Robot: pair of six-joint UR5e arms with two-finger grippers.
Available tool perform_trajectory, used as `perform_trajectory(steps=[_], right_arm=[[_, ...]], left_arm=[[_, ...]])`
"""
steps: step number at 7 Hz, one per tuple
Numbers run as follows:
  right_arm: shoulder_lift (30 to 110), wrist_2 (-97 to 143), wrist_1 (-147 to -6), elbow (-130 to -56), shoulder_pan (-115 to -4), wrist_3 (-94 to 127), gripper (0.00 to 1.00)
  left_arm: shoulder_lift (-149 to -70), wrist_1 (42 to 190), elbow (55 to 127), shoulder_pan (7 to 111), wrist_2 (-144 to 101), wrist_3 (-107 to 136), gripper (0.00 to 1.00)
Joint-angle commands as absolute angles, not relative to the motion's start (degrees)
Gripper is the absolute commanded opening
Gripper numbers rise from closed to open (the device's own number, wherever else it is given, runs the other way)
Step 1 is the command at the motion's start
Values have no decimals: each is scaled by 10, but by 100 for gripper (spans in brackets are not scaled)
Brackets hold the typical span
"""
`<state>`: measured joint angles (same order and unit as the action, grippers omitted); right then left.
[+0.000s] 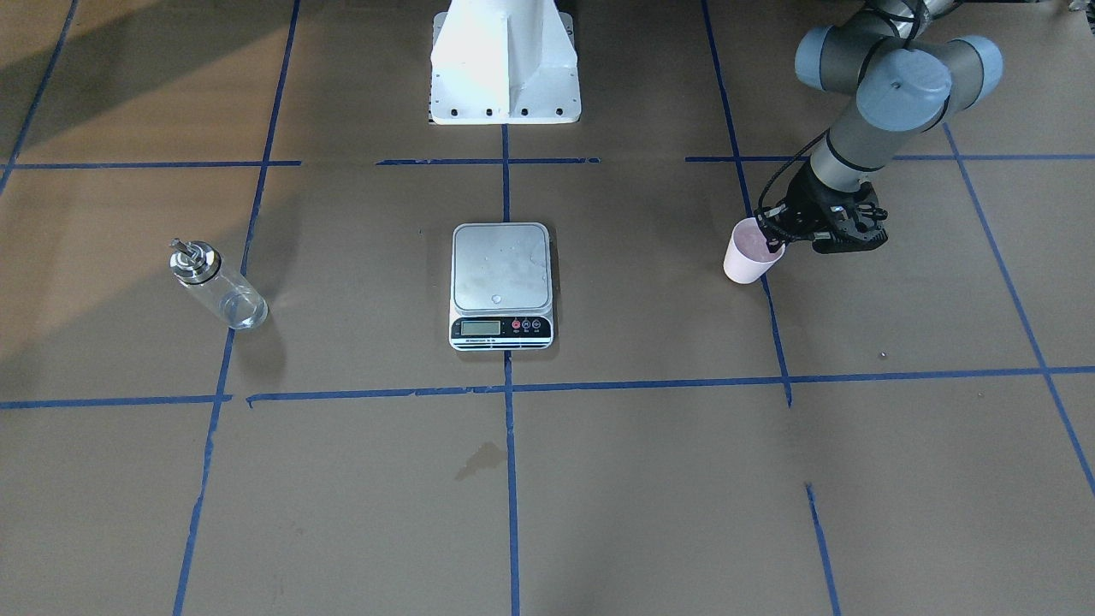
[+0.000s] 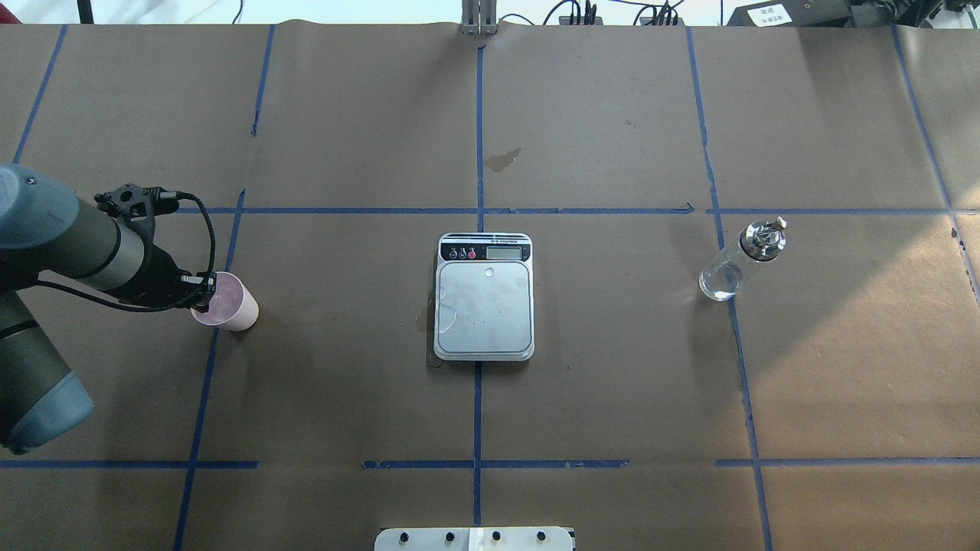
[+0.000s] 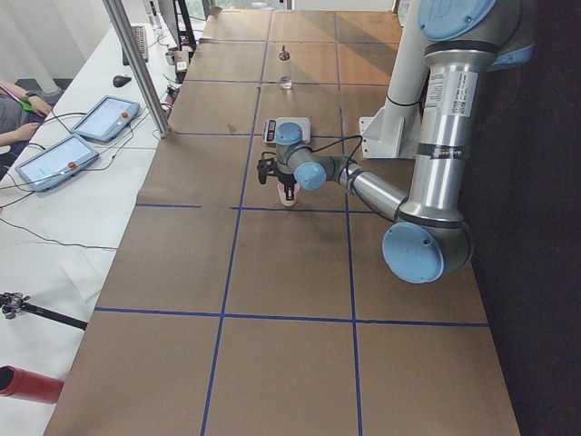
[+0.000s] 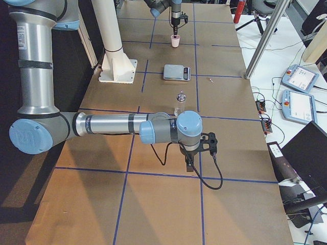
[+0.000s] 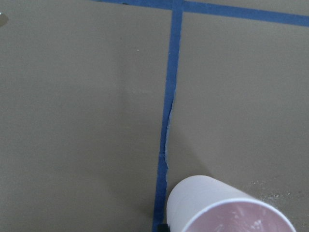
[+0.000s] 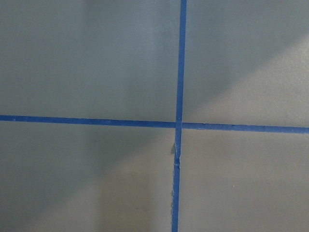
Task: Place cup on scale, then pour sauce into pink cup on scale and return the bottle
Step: 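Close the left gripper around the pink cup, then carry the pink cup with the left gripper onto the scale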
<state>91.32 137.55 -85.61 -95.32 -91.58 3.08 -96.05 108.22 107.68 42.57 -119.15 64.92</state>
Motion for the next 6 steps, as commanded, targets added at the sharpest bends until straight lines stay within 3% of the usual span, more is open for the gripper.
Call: perform_trajectory(steps=[1, 2, 4, 6], right_arm=[[912, 1376, -856, -954, -916, 31, 100], [911, 1376, -856, -954, -916, 38, 100], [911, 1377, -855, -954, -916, 60, 100], [911, 1376, -855, -954, -916, 60, 100]], left_arm=[[-968, 983, 1149, 445, -1192, 643, 0], [-1000, 930, 1172, 464, -1193, 641, 0], [-1143, 781, 1166, 466, -1196, 652, 0], [-1215, 756, 1134, 454, -1197, 755, 0]])
